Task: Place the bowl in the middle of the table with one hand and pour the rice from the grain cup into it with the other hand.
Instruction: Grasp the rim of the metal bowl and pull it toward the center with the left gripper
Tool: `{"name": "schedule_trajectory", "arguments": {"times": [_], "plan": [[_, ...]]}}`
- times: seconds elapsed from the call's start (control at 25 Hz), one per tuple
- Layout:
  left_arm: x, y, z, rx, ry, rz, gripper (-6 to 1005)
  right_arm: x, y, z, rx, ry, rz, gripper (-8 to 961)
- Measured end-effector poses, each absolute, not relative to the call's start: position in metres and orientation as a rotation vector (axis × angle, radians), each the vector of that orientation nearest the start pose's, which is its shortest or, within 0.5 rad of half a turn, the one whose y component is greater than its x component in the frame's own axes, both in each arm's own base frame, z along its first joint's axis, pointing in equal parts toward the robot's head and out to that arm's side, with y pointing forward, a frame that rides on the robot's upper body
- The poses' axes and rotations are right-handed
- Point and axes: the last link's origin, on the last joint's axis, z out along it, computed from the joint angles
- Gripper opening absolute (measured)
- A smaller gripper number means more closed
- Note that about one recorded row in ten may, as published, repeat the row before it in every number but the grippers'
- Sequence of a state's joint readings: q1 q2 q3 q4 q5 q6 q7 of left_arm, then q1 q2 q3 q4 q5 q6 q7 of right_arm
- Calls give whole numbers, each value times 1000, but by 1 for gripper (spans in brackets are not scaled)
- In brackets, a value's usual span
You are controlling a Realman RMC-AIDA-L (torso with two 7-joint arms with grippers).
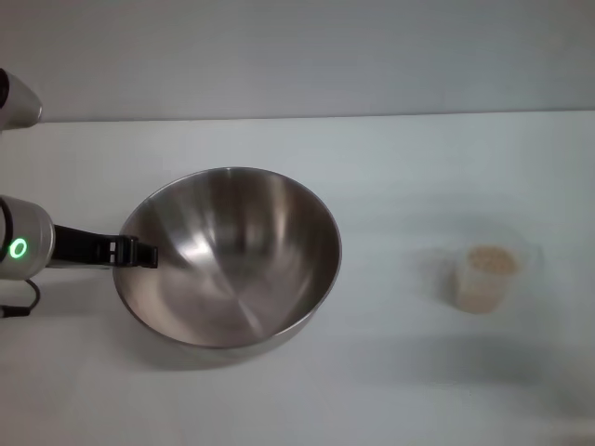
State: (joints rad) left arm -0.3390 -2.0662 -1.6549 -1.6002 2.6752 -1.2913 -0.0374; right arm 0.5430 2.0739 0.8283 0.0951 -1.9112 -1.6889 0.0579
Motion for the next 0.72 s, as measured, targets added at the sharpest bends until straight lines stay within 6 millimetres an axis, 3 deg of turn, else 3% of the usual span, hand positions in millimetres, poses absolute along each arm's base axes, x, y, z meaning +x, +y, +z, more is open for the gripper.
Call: {"name": "schedule_trajectory", "arguments": {"times": [0.2,0.32,0.52,0.72], "plan": [[-207,345,24,-1996,-1373,102,614,283,334,75,-1105,118,967,567],[-207,346,23,-1997,-1359,109,584,283,334,74,-1105,118,966,567],[-206,346,22,-2001,-1354,111,378,284,334,74,-1105,118,966,567],[-206,346,22,-2002,-1351,111,261,283,334,74,-1108,118,966,567]]}}
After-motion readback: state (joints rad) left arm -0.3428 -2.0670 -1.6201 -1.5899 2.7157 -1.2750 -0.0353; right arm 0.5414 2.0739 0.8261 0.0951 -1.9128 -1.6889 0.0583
